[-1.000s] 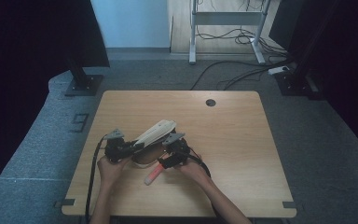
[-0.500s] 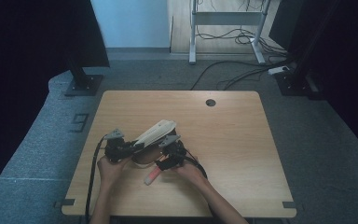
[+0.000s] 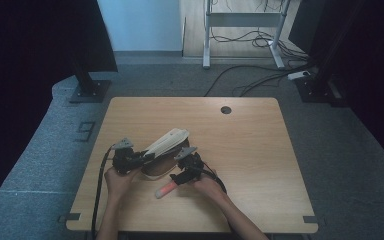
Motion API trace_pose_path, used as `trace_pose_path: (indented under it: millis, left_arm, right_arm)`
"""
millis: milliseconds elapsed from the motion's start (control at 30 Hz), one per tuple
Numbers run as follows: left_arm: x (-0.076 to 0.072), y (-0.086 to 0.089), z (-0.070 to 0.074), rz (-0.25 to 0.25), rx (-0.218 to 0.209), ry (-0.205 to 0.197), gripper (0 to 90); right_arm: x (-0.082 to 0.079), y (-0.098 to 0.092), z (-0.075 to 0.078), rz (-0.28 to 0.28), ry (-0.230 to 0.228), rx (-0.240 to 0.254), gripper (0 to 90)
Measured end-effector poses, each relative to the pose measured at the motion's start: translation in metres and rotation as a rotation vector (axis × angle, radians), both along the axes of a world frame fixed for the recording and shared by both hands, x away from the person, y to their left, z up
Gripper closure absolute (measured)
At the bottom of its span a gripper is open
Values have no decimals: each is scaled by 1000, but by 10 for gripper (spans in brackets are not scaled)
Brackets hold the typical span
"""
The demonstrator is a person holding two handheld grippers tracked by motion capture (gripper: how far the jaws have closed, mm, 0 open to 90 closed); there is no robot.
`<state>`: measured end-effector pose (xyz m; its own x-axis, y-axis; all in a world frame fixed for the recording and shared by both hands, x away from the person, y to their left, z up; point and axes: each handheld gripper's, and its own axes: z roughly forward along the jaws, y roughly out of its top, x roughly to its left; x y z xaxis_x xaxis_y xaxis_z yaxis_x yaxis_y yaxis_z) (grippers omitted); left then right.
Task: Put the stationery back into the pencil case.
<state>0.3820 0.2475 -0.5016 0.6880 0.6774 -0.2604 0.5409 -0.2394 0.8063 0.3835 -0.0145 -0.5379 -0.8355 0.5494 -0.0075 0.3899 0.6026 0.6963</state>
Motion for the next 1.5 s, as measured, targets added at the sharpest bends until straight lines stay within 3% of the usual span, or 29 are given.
trace_pose_path:
  millis: [567, 800, 1267, 1500]
  left_arm:
    - [0, -1, 0, -2, 4, -1, 722]
    - [0, 0, -1, -3, 3, -1, 721]
    - [0, -1, 0, -4, 7, -2, 721]
    - [0, -1, -1, -5, 7, -2, 720]
  right_arm:
    - [-27, -34, -4, 31, 25, 24, 154]
    - [-36, -44, 2, 61, 42, 43, 174]
    - [-53, -37, 8, 129, 68, 79, 179]
    - [-63, -27, 0, 181, 90, 62, 178]
